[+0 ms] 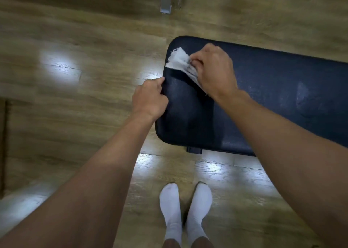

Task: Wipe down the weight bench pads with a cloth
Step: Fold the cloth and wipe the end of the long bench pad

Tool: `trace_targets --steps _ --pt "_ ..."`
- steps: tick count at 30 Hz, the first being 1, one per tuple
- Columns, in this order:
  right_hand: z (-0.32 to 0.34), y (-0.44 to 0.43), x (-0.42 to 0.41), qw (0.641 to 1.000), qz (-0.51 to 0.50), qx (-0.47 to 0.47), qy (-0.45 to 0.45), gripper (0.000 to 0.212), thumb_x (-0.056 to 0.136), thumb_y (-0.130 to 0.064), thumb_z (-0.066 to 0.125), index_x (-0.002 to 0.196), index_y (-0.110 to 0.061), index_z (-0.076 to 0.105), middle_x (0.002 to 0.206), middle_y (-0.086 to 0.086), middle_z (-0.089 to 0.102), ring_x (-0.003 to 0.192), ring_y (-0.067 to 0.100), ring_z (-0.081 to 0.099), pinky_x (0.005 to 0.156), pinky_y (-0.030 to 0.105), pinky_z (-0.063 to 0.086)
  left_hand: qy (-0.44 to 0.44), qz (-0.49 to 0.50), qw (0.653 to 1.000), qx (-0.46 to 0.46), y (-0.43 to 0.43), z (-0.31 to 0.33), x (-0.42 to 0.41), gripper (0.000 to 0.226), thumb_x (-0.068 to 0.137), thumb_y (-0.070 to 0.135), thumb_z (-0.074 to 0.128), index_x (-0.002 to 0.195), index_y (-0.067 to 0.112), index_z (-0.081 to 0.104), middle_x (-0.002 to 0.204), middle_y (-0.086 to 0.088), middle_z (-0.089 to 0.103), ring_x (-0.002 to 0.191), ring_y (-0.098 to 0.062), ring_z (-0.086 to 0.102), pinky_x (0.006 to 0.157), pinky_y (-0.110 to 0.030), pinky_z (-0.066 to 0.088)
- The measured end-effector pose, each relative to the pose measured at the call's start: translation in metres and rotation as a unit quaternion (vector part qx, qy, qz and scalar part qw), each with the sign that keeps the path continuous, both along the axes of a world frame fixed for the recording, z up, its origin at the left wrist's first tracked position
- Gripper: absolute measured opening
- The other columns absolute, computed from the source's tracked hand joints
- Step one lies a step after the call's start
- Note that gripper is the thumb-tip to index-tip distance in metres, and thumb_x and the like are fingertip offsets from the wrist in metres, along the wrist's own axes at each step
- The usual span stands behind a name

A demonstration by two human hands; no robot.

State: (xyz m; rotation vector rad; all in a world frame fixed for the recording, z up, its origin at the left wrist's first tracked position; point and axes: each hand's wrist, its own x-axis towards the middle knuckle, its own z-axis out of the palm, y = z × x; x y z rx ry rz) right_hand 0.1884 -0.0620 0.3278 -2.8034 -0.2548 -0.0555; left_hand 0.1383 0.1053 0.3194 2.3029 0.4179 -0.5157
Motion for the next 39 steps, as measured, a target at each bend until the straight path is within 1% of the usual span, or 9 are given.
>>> trace_targets --steps 5,9,12,14,19,22,26,35,39 --pt "0.028 -0.015 -0.013 0.998 0.010 0.069 0.000 0.013 0.093 -0.019 0.053 0.096 -0.014 0.064 0.102 0.001 0.060 0.097 0.019 0.051 0.076 0.019 0.032 -0.003 -0.018 0.999 0.034 -0.006 0.010 -0.001 0.061 0.084 0.003 0.049 0.140 0.027 0.047 0.122 0.000 0.066 0.119 -0.021 0.057 0.094 -0.027 0.044" --pt "0.040 -0.031 -0.031 0.992 0.120 0.048 -0.005 0.024 0.091 -0.020 0.054 0.113 -0.015 0.061 0.119 0.004 0.063 0.107 0.029 0.057 0.089 0.042 0.047 -0.002 -0.011 1.000 0.024 -0.007 0.014 -0.005 0.059 0.083 0.002 0.048 0.136 0.026 0.052 0.109 -0.001 0.071 0.114 -0.023 0.059 0.089 -0.029 0.046" --pt "0.020 -0.025 -0.042 0.979 0.186 -0.001 0.081 0.044 0.094 -0.022 0.056 0.136 -0.014 0.048 0.145 0.004 0.047 0.136 0.025 0.040 0.108 0.044 0.038 0.002 -0.005 1.000 0.018 -0.008 0.016 -0.005 0.047 0.081 0.001 0.049 0.122 0.020 0.062 0.084 -0.001 0.065 0.104 -0.025 0.062 0.088 -0.034 0.049" --pt "0.005 -0.019 -0.039 0.977 0.187 -0.053 0.086 0.049 0.096 -0.024 0.053 0.142 -0.014 0.041 0.152 0.001 0.037 0.141 0.022 0.030 0.109 0.042 0.032 0.006 -0.004 1.000 0.015 -0.008 0.017 -0.005 0.045 0.081 0.001 0.049 0.122 0.017 0.062 0.086 -0.004 0.068 0.100 -0.022 0.061 0.092 -0.035 0.048" --pt "-0.003 -0.009 -0.014 0.991 0.127 -0.011 0.027 0.036 0.092 -0.006 0.055 0.127 -0.011 0.058 0.123 0.015 0.057 0.101 0.035 0.051 0.083 0.046 0.044 -0.010 0.003 1.000 0.017 -0.009 0.013 -0.005 0.054 0.083 0.001 0.049 0.132 0.021 0.057 0.112 -0.008 0.070 0.116 -0.023 0.059 0.094 -0.028 0.043" --pt "0.006 -0.017 -0.020 0.994 0.045 0.083 0.049 0.031 0.089 -0.017 0.063 0.120 -0.016 0.064 0.103 0.007 0.058 0.094 0.022 0.054 0.079 0.031 0.045 -0.017 0.003 1.000 0.016 -0.009 0.012 -0.006 0.057 0.083 -0.001 0.049 0.135 0.019 0.054 0.113 -0.006 0.070 0.116 -0.022 0.058 0.093 -0.021 0.041" --pt "0.019 -0.054 -0.038 0.974 -0.040 0.183 0.127 0.022 0.086 -0.032 0.066 0.107 -0.027 0.069 0.100 -0.008 0.064 0.091 0.003 0.058 0.081 0.015 0.042 -0.015 0.003 1.000 0.016 -0.008 0.012 -0.005 0.057 0.083 -0.001 0.051 0.137 0.018 0.052 0.118 -0.005 0.069 0.118 -0.020 0.058 0.090 -0.016 0.038" --pt "0.019 -0.049 -0.020 0.986 -0.068 0.058 0.144 0.008 0.087 -0.021 0.061 0.094 -0.021 0.065 0.088 -0.002 0.065 0.081 0.018 0.061 0.077 0.038 0.052 0.012 0.000 1.000 0.025 -0.010 0.014 -0.004 0.059 0.084 0.001 0.051 0.139 0.021 0.050 0.121 -0.008 0.067 0.120 -0.021 0.058 0.100 -0.027 0.042" --pt "0.021 -0.060 -0.013 0.989 -0.134 0.041 0.041 0.018 0.091 -0.019 0.057 0.108 -0.018 0.062 0.113 0.005 0.060 0.101 0.024 0.058 0.081 0.031 0.046 0.010 -0.018 0.999 0.034 -0.010 0.015 -0.004 0.058 0.085 0.001 0.049 0.140 0.020 0.049 0.115 -0.011 0.067 0.116 -0.026 0.058 0.100 -0.034 0.045"
